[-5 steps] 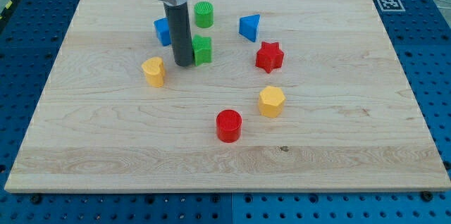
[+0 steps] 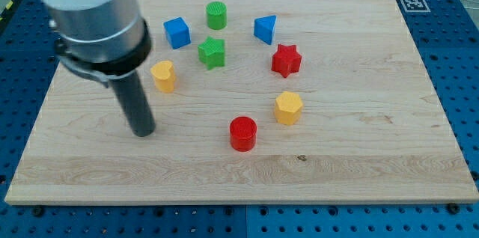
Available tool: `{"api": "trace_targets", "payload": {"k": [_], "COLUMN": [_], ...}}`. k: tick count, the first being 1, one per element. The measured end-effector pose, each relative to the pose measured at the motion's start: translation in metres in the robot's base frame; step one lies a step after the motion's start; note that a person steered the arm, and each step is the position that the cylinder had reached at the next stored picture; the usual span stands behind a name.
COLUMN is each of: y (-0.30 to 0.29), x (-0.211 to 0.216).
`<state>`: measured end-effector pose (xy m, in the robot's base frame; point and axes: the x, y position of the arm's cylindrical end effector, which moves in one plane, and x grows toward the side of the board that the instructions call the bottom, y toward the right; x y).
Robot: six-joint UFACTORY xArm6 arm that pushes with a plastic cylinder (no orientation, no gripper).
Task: Move the arm diagonally below to the yellow heart
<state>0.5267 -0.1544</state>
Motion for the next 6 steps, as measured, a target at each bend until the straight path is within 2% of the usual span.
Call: {"api": "trace_targets", "payload": {"k": [1,3,6], "y": [-0.016,0.010,0.041], "x": [-0.003,-0.034,-0.038]}}
